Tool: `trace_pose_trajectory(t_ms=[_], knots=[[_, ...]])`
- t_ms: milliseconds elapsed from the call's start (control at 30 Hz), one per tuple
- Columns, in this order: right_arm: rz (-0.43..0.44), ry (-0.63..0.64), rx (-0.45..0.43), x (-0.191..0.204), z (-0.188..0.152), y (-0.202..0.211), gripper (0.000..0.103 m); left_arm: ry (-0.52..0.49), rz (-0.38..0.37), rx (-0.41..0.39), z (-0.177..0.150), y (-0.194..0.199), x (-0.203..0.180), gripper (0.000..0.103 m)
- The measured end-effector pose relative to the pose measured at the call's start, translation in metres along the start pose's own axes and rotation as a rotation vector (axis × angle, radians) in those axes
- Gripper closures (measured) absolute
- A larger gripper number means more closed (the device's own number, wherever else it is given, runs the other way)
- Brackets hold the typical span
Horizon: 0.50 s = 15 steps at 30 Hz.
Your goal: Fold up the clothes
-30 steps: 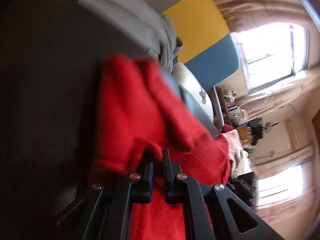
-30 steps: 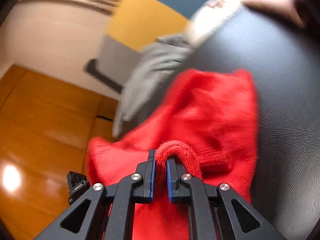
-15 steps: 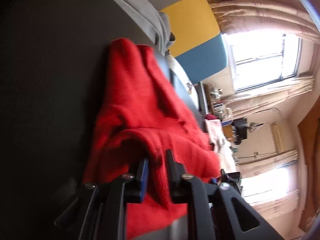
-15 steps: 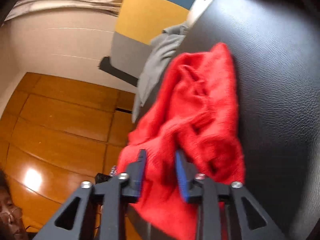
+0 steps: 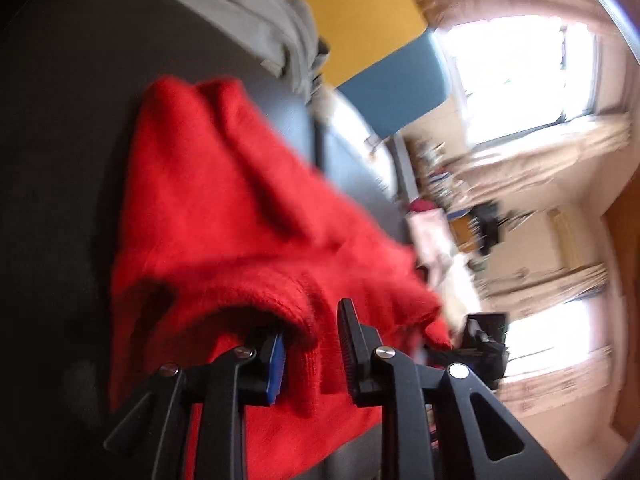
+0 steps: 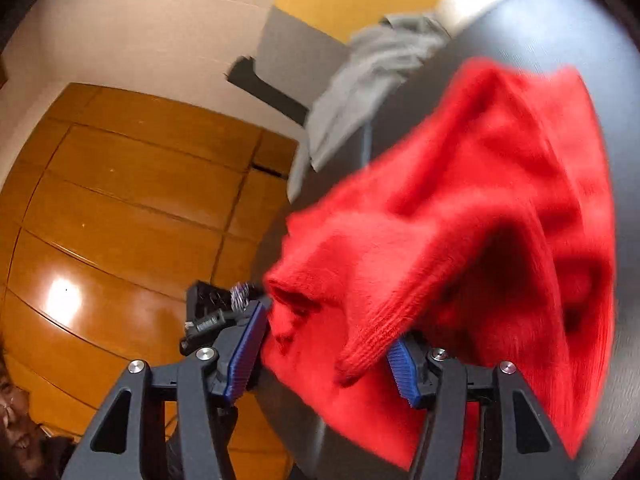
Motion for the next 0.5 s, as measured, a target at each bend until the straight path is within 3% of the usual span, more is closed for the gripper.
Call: trace_pose_trajectory(t_ms=[67, 133, 300, 400, 500], knots=[[0.013, 0.006, -0.067, 0.003, 0.015, 0.007, 0.04, 0.052, -0.102, -0.058, 0.014, 0.009, 0.0, 0.081], [-0.006, 0.018, -0.099, 0.006, 0.025, 0.009, 0.033, 0.053, -0.096, -0.128, 0.026, 0.021, -0.003, 0.08], [-0.076, 0.064, -0.167, 0.014, 0.046, 0.015, 0.033, -0.054, 0.06, -0.221, 0.033, 0.041, -0.013, 0.08], [-0.228, 0.165, -0.146, 0.02, 0.037, 0.021, 0.033, -0.136, 0.222, -0.219, 0.031, 0.04, -0.013, 0.078], [-0.381, 0.254, -0.133, 0.017, 0.033, 0.03, 0.039, -0.21, 0.327, -0.2, 0.027, 0.039, -0.008, 0.077]])
Point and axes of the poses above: each gripper's, at about its wrist camera, not at the fingertips, and y roughly against the way its jaws point, x to its left, z to its top, the point moved 2 cm from there along -y, roughly the way its jaws point, and after that the axes turned 1 degree about z, right-handed, at the moved point
